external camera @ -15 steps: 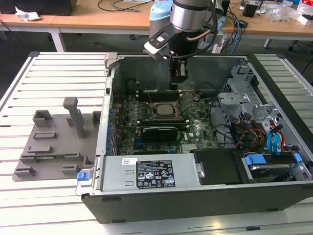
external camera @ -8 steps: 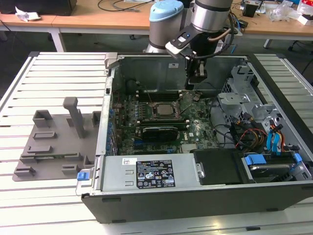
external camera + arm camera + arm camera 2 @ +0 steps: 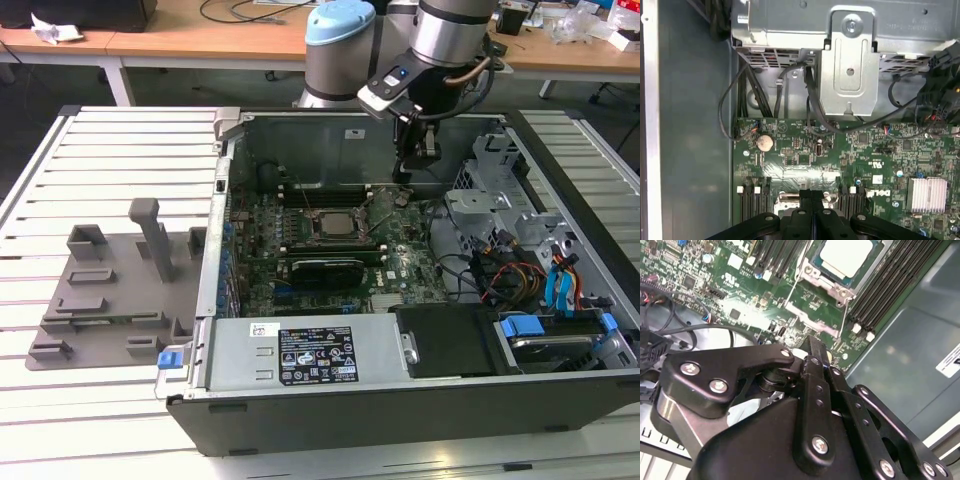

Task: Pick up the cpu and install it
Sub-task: 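Close the cpu cover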

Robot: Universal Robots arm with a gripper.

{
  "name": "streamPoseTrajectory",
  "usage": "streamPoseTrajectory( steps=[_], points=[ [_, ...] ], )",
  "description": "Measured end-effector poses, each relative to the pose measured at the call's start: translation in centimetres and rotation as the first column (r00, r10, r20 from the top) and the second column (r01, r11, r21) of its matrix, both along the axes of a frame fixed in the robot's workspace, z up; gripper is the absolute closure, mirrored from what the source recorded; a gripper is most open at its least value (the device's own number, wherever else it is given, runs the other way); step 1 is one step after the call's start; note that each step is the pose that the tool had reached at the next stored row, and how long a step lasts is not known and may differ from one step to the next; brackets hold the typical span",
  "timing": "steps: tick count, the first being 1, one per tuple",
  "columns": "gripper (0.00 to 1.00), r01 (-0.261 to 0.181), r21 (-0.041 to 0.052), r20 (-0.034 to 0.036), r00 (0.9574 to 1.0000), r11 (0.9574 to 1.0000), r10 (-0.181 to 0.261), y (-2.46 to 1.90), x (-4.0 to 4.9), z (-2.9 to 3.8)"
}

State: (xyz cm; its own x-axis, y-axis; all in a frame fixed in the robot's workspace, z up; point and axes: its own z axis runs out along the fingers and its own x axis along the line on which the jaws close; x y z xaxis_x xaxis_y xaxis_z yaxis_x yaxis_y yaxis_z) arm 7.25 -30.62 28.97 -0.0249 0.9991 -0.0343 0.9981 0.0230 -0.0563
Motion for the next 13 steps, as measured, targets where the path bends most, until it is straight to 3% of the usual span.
streamPoseTrajectory(
  steps=[9, 13],
  points=[
    [0.89, 0.000, 0.0000, -0.0003, 1.0000, 1.0000, 0.000, 0.01, 2.61, -0.06],
    [0.89, 0.000, -0.0003, -0.0004, 1.0000, 1.0000, 0.000, 0.00, 2.68, -0.54]
  ],
)
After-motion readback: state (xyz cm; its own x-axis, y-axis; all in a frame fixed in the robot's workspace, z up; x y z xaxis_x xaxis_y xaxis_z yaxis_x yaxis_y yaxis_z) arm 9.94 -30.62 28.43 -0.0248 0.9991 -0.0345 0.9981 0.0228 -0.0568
